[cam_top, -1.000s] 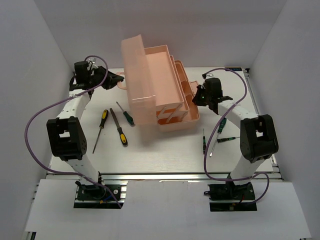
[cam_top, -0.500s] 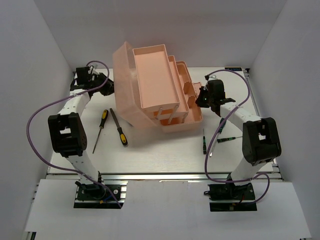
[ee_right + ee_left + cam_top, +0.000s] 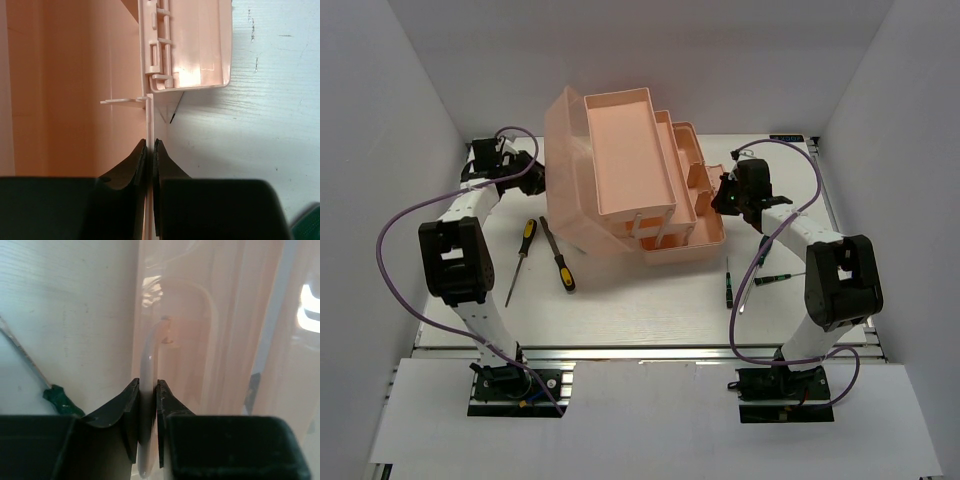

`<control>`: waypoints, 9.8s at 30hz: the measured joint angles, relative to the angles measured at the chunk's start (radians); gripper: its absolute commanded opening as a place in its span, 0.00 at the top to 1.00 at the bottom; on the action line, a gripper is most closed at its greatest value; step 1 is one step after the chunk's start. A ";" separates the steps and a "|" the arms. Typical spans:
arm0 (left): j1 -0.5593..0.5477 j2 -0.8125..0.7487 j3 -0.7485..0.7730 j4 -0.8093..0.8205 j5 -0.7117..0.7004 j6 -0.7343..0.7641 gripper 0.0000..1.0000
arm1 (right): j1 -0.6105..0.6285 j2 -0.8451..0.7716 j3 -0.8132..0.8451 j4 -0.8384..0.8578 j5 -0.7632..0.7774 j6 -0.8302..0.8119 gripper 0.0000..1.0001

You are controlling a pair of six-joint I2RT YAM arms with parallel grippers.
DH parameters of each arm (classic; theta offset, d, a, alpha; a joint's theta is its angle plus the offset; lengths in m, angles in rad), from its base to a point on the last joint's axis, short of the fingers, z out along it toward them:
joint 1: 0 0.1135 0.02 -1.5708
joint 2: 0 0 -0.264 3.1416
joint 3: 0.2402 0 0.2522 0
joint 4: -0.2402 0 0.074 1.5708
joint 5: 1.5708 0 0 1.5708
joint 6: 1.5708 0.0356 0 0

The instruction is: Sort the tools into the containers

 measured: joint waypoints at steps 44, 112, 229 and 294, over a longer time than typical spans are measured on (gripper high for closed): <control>0.055 0.016 -0.101 -0.138 -0.069 0.108 0.52 | -0.031 0.005 0.002 -0.001 -0.053 -0.003 1.00; -0.172 0.250 0.203 -0.520 -0.614 -0.066 0.52 | -0.167 -0.021 -0.029 -0.111 -0.391 -0.241 0.34; -0.231 -0.849 -0.464 -0.272 -0.741 0.107 0.02 | -0.325 0.055 -0.087 -0.278 -0.006 -0.053 0.97; -0.221 -0.841 -0.789 -0.225 -0.716 -0.024 0.30 | 0.164 0.082 0.795 -0.029 -0.477 -0.081 0.11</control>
